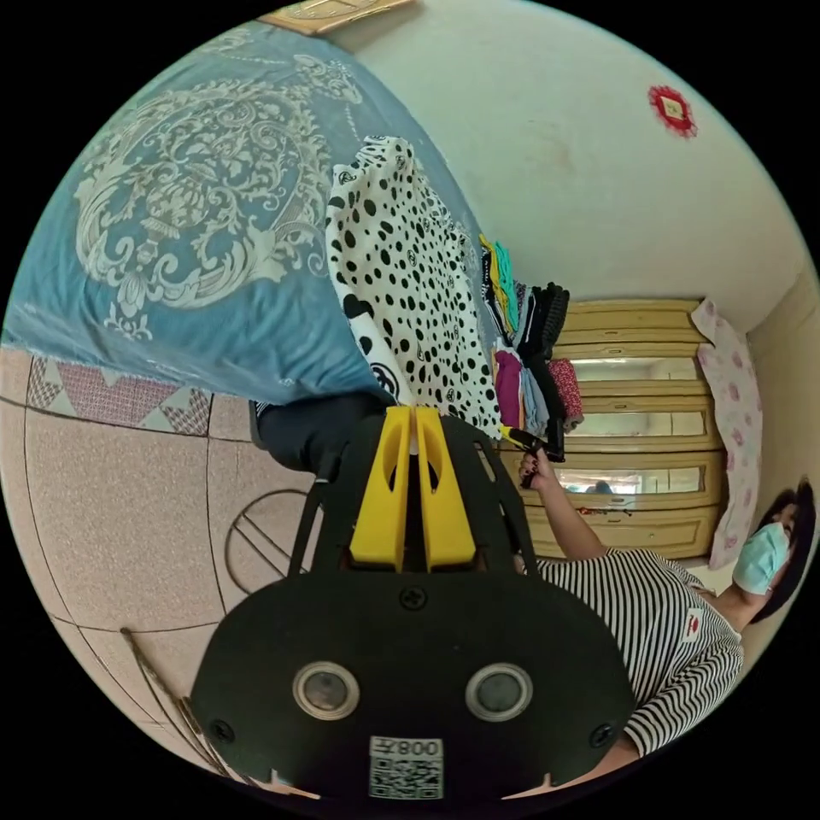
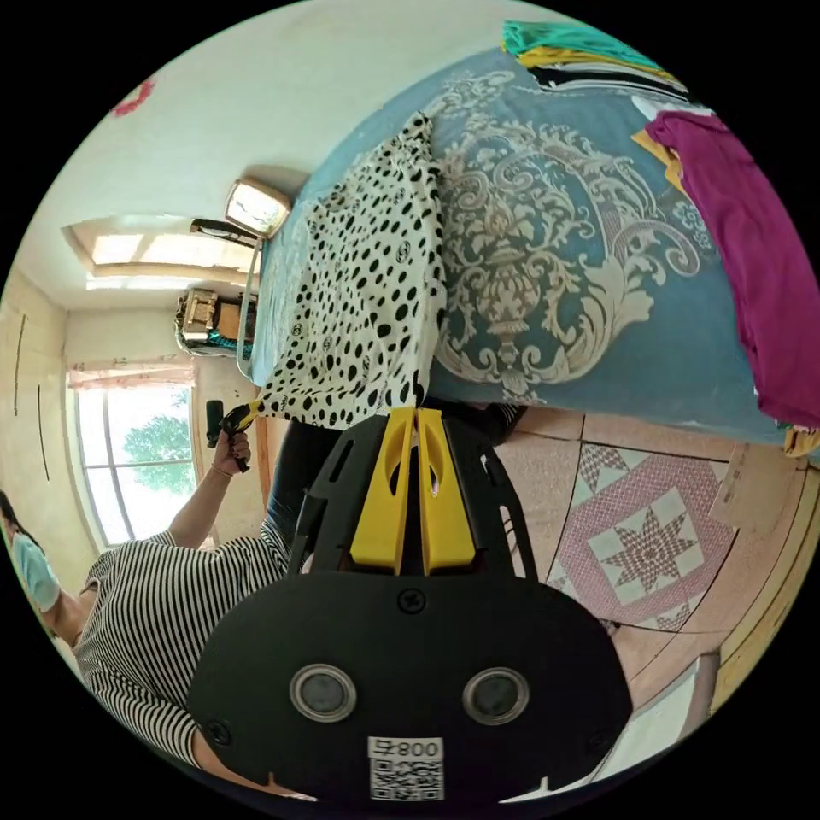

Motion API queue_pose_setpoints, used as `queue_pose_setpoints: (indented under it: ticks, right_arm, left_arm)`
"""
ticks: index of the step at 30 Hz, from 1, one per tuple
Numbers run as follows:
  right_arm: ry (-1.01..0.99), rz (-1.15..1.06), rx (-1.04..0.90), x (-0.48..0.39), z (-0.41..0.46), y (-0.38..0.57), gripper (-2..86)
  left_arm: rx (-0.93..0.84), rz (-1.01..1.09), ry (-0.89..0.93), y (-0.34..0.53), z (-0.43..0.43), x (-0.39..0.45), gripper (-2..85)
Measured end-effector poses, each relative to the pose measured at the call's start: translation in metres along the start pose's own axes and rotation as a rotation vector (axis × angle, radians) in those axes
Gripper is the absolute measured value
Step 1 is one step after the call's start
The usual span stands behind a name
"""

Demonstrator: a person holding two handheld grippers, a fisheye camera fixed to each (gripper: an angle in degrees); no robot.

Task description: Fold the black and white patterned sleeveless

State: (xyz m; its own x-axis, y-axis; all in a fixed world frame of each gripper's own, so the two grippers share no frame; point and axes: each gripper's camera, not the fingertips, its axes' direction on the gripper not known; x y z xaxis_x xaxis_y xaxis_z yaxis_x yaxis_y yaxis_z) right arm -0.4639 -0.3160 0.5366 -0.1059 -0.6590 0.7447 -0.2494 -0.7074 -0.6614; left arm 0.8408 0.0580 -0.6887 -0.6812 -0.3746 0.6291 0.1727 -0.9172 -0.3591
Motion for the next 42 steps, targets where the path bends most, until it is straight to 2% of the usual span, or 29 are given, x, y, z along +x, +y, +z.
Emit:
queue_pose_setpoints:
  ticks: [8,12,17,19,22,27,31,35,38,42]
  right_arm:
    - [0.011,0.039,-0.01,0.025,0.023,-0.019,0.2]
    - [-0.011,0.006,0.047,0.01,0.006,-0.079,0.3]
    - [-0.032,-0.127,0.222,-0.074,-0.082,-0.191,0.3]
    - [-0.026,-0.249,0.333,-0.145,-0.146,-0.231,0.3]
    - [0.021,-0.414,0.444,-0.235,-0.219,-0.244,0.3]
    - [0.028,-0.628,0.576,-0.314,-0.279,-0.188,0.3]
    - [0.015,-0.67,0.577,-0.298,-0.247,-0.116,0.3]
    - [-0.008,-0.591,0.475,-0.236,-0.167,-0.059,0.3]
    - [-0.028,-0.437,0.341,-0.16,-0.077,-0.018,0.3]
    - [-0.102,-0.131,0.156,-0.044,0.058,0.029,0.3]
  left_arm:
    - [0.067,-0.063,0.037,-0.017,-0.009,-0.02,0.8]
    - [0.216,-0.09,0.11,-0.084,-0.031,-0.013,0.8]
    - [0.356,0.114,0.119,-0.213,-0.084,0.092,0.8]
    - [0.43,0.268,0.115,-0.263,-0.121,0.172,0.8]
    - [0.512,0.464,0.089,-0.294,-0.167,0.265,0.8]
    - [0.569,0.679,0.083,-0.278,-0.206,0.343,0.9]
    - [0.501,0.746,0.048,-0.23,-0.187,0.334,0.9]
    - [0.364,0.679,-0.005,-0.186,-0.135,0.276,0.8]
    - [0.231,0.517,-0.033,-0.153,-0.07,0.196,0.8]
    - [0.052,0.16,-0.028,-0.113,0.031,0.072,0.8]
